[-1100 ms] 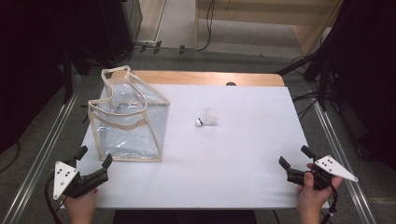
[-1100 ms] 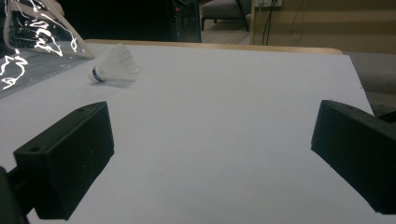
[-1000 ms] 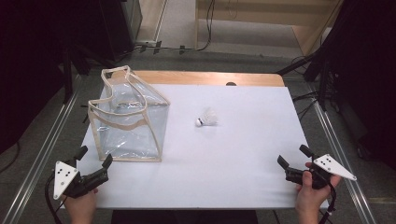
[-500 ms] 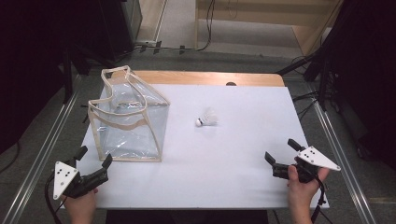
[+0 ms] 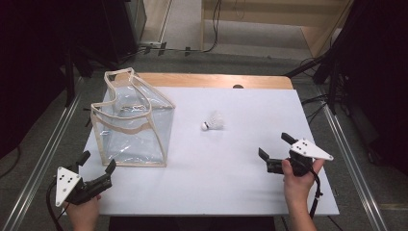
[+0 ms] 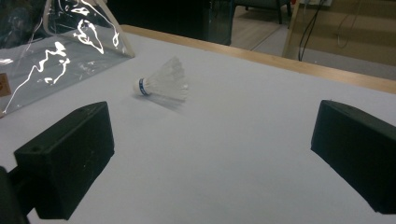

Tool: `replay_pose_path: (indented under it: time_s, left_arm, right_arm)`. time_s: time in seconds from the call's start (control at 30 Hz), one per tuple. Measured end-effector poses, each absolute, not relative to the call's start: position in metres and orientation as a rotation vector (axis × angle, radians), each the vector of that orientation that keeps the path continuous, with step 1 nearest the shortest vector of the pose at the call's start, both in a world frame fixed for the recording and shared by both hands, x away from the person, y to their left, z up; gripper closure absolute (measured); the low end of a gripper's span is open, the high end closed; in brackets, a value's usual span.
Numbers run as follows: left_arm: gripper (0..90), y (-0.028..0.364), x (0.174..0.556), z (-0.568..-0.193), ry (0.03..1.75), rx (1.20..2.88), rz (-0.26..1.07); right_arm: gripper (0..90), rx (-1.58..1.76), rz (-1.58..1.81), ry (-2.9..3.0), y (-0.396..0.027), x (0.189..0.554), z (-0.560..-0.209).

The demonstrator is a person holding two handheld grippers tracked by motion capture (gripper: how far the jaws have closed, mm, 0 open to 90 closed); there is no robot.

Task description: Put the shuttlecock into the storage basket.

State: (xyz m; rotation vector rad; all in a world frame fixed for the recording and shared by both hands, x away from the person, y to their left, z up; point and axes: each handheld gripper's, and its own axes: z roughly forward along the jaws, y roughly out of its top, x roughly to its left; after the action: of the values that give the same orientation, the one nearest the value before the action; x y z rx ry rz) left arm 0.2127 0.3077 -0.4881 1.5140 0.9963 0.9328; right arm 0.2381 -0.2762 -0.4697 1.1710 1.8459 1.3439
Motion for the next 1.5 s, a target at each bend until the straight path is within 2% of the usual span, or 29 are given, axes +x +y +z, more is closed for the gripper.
replay_pose_path:
  time_s: [0.17, 0.27, 0.4, 0.5, 0.57, 0.7, 0.73, 0.77, 0.8, 0.83, 0.87, 0.9, 0.93, 0.97, 1.0, 1.07, 1.5]
  left_arm:
    - [13.7, 0.308, 0.213, -0.488, 0.997, 1.513, 0.933]
    - [13.7, 0.307, 0.213, -0.488, 0.997, 1.512, 0.933]
    - [13.7, 0.308, 0.213, -0.488, 0.996, 1.514, 0.933]
    - [13.7, 0.308, 0.213, -0.488, 0.996, 1.514, 0.933]
    - [13.7, 0.308, 0.213, -0.488, 0.996, 1.515, 0.934]
    - [13.7, 0.308, 0.213, -0.488, 0.996, 1.515, 0.933]
    - [13.7, 0.308, 0.213, -0.488, 0.996, 1.514, 0.933]
    - [13.7, 0.308, 0.213, -0.488, 0.995, 1.516, 0.934]
    - [13.7, 0.308, 0.213, -0.488, 0.994, 1.516, 0.934]
    - [13.7, 0.307, 0.213, -0.488, 0.994, 1.516, 0.934]
    - [13.7, 0.307, 0.213, -0.488, 0.994, 1.516, 0.934]
    - [13.7, 0.307, 0.213, -0.488, 0.994, 1.518, 0.935]
    - [13.7, 0.307, 0.213, -0.488, 0.994, 1.517, 0.934]
    - [13.7, 0.307, 0.213, -0.488, 0.994, 1.517, 0.934]
    - [13.7, 0.308, 0.213, -0.488, 0.994, 1.516, 0.933]
    - [13.7, 0.308, 0.213, -0.488, 0.994, 1.516, 0.934]
    - [13.7, 0.308, 0.213, -0.488, 0.994, 1.511, 0.932]
  right_arm:
    - [0.0, 1.145, 1.345, 1.878, -0.265, 0.249, -0.463]
    - [11.4, 1.147, 1.342, 1.878, -0.26, 0.254, -0.46]
    - [13.5, 1.126, 1.339, 1.909, -0.249, 0.263, -0.457]
    - [28.4, 1.104, 1.336, 1.945, -0.238, 0.272, -0.454]
    - [29.9, 1.094, 1.334, 1.953, -0.235, 0.274, -0.454]
    - [43.1, 1.106, 1.299, 1.961, -0.222, 0.283, -0.453]
    - [47.2, 1.11, 1.296, 1.96, -0.22, 0.285, -0.453]
    - [55.1, 1.111, 1.29, 1.974, -0.214, 0.289, -0.454]
    - [55.1, 1.111, 1.29, 1.974, -0.214, 0.289, -0.454]
    - [62.9, 1.103, 1.271, 1.997, -0.208, 0.293, -0.454]
    - [62.9, 1.103, 1.271, 1.997, -0.208, 0.293, -0.454]
    - [69.6, 1.094, 1.25, 2.01, -0.203, 0.297, -0.455]
    - [69.6, 1.094, 1.25, 2.01, -0.203, 0.297, -0.455]
    - [73.8, 1.093, 1.242, 2.02, -0.2, 0.299, -0.456]
    - [81.2, 1.086, 1.25, 2.051, -0.196, 0.303, -0.456]
    - [85.6, 1.078, 1.242, 2.075, -0.191, 0.307, -0.457]
    - [87.8, 1.157, 1.151, 2.214, -0.173, 0.34, -0.485]
